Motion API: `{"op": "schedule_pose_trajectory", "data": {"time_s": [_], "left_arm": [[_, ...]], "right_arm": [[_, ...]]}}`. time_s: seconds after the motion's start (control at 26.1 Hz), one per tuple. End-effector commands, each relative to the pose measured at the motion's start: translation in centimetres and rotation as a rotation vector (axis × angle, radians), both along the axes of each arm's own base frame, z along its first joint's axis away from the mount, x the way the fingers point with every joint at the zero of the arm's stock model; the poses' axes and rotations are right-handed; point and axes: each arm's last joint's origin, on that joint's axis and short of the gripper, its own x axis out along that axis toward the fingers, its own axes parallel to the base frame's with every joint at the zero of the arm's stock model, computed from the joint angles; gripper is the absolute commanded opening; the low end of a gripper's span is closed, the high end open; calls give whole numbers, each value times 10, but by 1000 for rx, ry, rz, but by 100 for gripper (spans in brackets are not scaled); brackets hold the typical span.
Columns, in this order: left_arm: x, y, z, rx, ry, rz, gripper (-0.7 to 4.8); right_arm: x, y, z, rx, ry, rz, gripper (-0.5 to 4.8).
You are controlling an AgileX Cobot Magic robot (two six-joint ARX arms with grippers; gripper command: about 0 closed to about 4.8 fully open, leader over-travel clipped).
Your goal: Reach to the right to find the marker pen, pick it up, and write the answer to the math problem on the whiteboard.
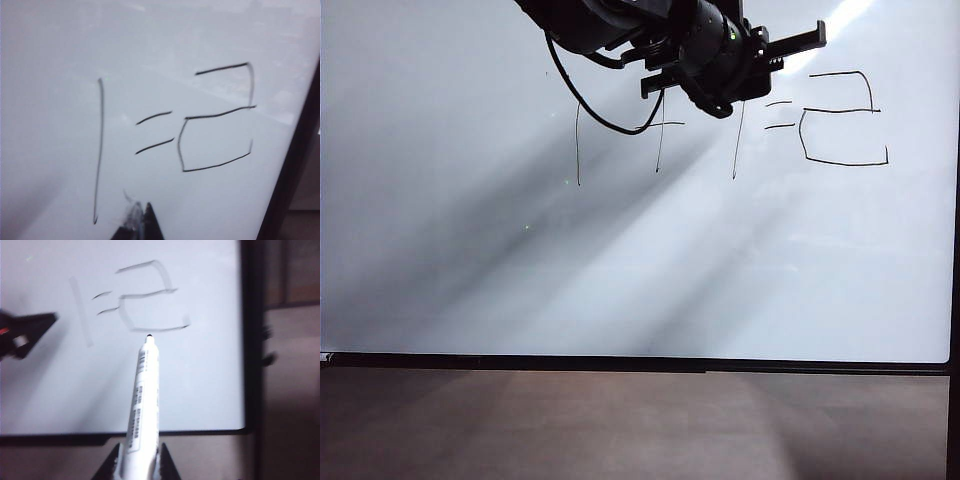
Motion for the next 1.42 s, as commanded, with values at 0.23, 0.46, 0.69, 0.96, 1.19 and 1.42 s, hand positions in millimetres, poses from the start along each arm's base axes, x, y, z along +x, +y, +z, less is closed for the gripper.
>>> {"op": "schedule_pose_trajectory", "data": {"time_s": [0.23, 0.46, 0.69, 0.96, 1.19, 1.42], "left_arm": [[0, 0, 2, 8, 5, -13, -4], [0, 0, 1, 12, 9, -12, -4], [-1, -1, 1, 15, 12, -16, -4], [-15, 8, 18, 118, 104, -24, -5], [-53, 52, 63, 304, 270, -24, -4], [-101, 107, 123, 295, 262, -24, -4]], "right_arm": [[16, -2, -22, 13, -125, 8, -6], [27, -4, -53, 6, -166, -7, -6], [30, -5, -64, 13, -122, -3, -6], [30, -5, -64, 13, -118, -4, -6], [30, -5, -64, 13, -118, -5, -6], [30, -5, -64, 13, -118, -5, -6]]}}
